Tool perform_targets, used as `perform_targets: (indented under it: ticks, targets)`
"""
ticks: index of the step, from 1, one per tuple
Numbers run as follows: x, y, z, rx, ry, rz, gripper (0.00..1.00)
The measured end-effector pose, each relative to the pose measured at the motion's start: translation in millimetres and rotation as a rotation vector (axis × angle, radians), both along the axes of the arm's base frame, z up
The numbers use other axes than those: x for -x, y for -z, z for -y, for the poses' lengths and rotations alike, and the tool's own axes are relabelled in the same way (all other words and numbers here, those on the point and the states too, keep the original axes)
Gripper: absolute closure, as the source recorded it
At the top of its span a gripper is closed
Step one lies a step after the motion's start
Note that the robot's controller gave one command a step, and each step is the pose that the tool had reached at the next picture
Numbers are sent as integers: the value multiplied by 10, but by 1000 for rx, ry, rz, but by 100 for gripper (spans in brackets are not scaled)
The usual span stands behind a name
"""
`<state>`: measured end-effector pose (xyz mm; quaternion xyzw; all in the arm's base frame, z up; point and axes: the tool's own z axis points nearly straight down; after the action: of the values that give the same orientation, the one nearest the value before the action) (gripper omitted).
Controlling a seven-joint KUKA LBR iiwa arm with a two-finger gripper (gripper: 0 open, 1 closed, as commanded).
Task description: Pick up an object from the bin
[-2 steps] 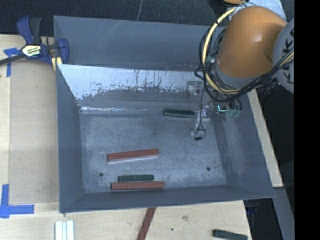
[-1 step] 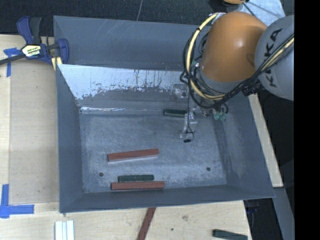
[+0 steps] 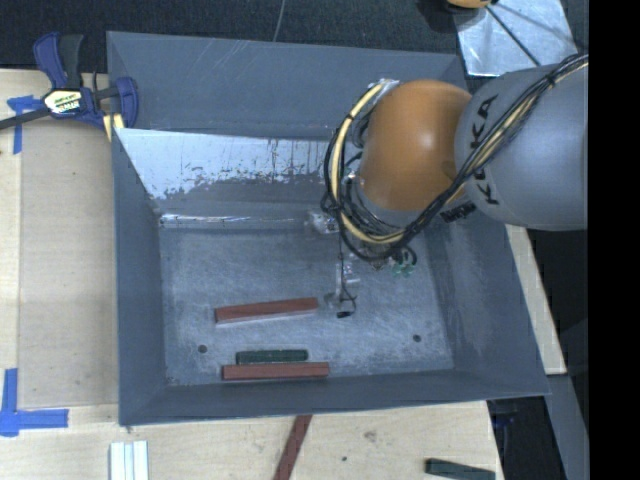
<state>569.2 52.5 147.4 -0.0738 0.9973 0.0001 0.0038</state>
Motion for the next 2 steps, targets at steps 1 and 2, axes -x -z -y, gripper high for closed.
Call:
perform_targets:
  ticks: [1, 2]
  targets:
    - [-303, 649, -57, -1, 5, 4, 0]
    - [-109, 813, -275, 2, -67, 0, 0]
